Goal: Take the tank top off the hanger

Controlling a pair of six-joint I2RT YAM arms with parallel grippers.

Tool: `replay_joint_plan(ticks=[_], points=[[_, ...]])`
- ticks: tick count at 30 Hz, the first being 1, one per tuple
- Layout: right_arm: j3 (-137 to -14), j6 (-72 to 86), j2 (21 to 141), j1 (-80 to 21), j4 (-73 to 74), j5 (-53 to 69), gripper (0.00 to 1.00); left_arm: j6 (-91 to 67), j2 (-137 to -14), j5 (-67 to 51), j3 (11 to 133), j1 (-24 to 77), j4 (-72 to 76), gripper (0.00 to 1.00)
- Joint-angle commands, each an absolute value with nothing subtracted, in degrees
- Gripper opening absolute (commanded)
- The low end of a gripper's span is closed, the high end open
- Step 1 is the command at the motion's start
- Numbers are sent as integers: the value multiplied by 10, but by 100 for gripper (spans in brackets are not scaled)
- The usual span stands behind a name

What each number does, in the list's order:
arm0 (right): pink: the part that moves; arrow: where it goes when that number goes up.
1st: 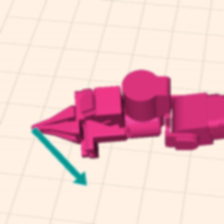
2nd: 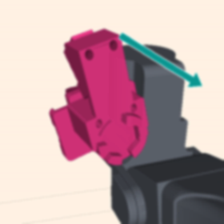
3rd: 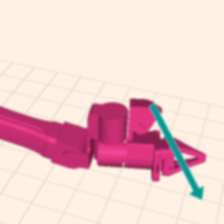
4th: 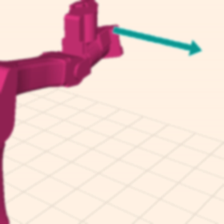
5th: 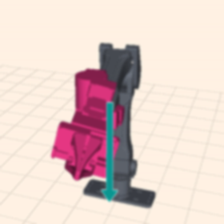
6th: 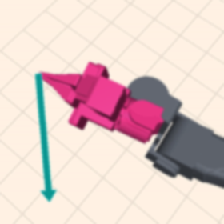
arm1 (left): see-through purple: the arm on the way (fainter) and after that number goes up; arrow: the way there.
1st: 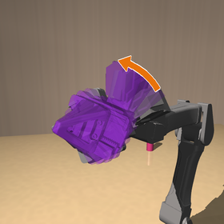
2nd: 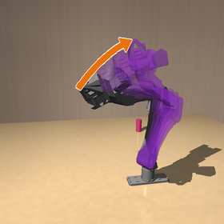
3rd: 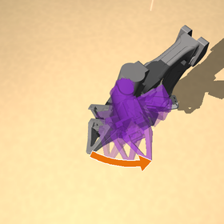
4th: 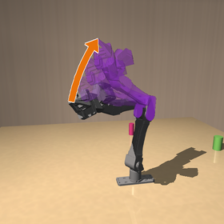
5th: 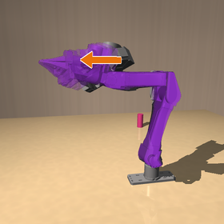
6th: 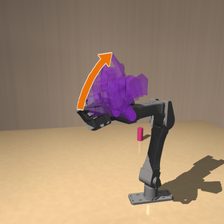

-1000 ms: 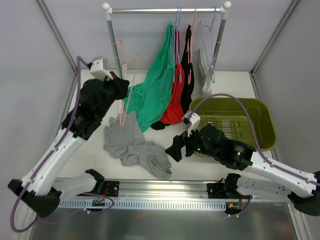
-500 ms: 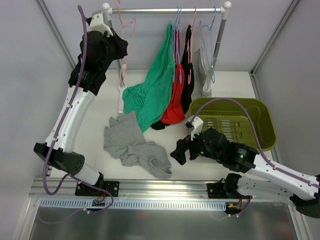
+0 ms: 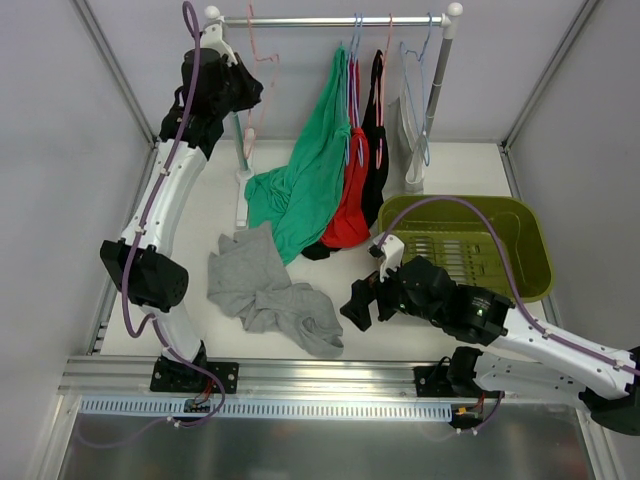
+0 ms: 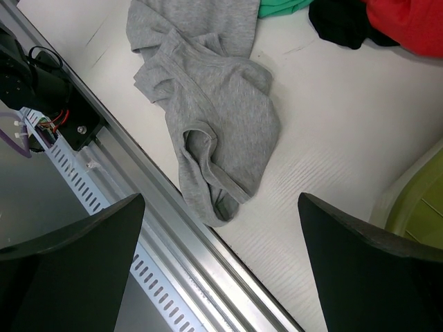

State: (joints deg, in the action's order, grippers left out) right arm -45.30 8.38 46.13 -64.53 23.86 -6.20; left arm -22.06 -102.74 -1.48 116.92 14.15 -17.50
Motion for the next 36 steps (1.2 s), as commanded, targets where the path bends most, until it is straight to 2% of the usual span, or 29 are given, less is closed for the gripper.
replay_joint_plan(ticks=[1, 7, 10, 11, 12, 13, 14, 19, 23, 26, 31, 36], points=[[-454, 89, 460, -647, 221, -62, 99, -223, -1020, -6, 1151, 137, -157, 0], [-453, 86, 482, -647, 207, -56, 99, -220, -996, -7, 1119, 135, -158, 0], [-454, 79, 503, -647, 189, -49, 100, -215, -973, -5, 1105, 136, -157, 33], [-458, 76, 511, -647, 184, -47, 99, -214, -958, -5, 1101, 136, -157, 41], [-461, 69, 519, -647, 176, -40, 100, -214, -949, -4, 1091, 136, -157, 59], [-466, 66, 539, -647, 173, -37, 100, -213, -938, -4, 1082, 136, -158, 93], [-472, 62, 553, -647, 169, -34, 99, -212, -911, -4, 1073, 136, -158, 99], [-540, 33, 658, -649, 163, -11, 99, -231, -760, 71, 913, 135, -160, 99], [-605, 20, 793, -658, 152, 13, 99, -272, -537, 166, 700, 136, -164, 99], [-665, 15, 866, -671, 153, 7, 100, -294, -391, 200, 593, 136, -184, 99], [-767, 18, 1018, -696, 172, -18, 100, -305, -246, 191, 550, 135, -282, 99], [-852, 11, 1136, -709, 227, -63, 100, -291, -200, 129, 562, 136, -383, 99]])
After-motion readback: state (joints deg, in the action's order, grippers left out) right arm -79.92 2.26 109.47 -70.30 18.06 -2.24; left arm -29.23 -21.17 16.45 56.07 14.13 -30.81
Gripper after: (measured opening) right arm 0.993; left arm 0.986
